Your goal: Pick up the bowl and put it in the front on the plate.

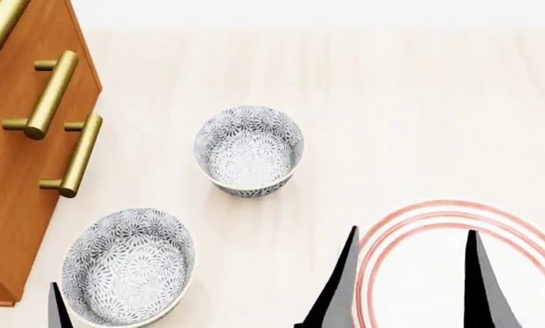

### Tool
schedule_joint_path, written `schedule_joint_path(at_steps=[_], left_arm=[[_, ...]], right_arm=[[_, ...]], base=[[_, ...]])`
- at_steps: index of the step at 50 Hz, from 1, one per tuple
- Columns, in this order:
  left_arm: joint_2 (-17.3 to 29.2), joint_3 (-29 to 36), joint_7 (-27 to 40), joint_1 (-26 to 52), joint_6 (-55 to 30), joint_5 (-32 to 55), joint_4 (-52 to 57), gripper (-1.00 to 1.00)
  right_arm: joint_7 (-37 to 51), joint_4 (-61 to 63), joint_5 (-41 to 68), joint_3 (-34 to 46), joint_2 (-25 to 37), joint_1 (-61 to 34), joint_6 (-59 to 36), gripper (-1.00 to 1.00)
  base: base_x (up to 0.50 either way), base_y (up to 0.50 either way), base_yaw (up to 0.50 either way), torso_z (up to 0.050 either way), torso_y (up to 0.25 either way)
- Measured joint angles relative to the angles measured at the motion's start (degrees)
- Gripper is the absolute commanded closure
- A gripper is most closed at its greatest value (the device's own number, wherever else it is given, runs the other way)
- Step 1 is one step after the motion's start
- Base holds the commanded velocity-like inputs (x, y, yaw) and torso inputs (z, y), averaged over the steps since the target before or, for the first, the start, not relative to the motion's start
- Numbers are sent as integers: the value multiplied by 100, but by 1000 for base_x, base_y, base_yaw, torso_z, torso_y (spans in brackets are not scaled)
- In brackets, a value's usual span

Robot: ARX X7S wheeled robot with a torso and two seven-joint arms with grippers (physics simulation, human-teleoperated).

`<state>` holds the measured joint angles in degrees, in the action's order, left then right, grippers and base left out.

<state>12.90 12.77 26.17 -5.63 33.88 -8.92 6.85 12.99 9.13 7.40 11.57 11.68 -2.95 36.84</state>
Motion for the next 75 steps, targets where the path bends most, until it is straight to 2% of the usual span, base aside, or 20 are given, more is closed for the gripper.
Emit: schedule_joint_path(at_steps=[8,15,22,30,50,65,75], left_arm=[[27,57,-5,-7,-6,27,-10,-100],[51,108,-17,-9,-20,63,-30,-100],[72,139,-18,0,-50,102,-37,-100],[87,142,-4,38,-126,168,-43,-100],[122,163,34,87,-299,299,-19,-100],[154,201,58,107,-352,349,-35,-100],[176,231,75,109,-370,366,-39,-100]], right_arm=[[-41,260,568,145,199,-1344,-2178,-100],[-156,-139,1034,290,207,-2764,-3894,-100],[-290,-998,1354,346,51,-4151,-5000,-100],[-345,-2185,1673,256,-235,-5319,-5766,-100],[-363,-5579,2068,8,-859,-7183,-5979,-100],[-208,-7666,3705,1414,-1061,-7950,-5193,-100],[-88,-8133,4112,1697,-1085,-8019,-5043,-100]], base=[[0,0,0,0,0],[0,0,0,0,0],[0,0,0,0,0],[0,0,0,0,0],[0,0,0,0,0],[0,0,0,0,0],[0,0,0,0,0]])
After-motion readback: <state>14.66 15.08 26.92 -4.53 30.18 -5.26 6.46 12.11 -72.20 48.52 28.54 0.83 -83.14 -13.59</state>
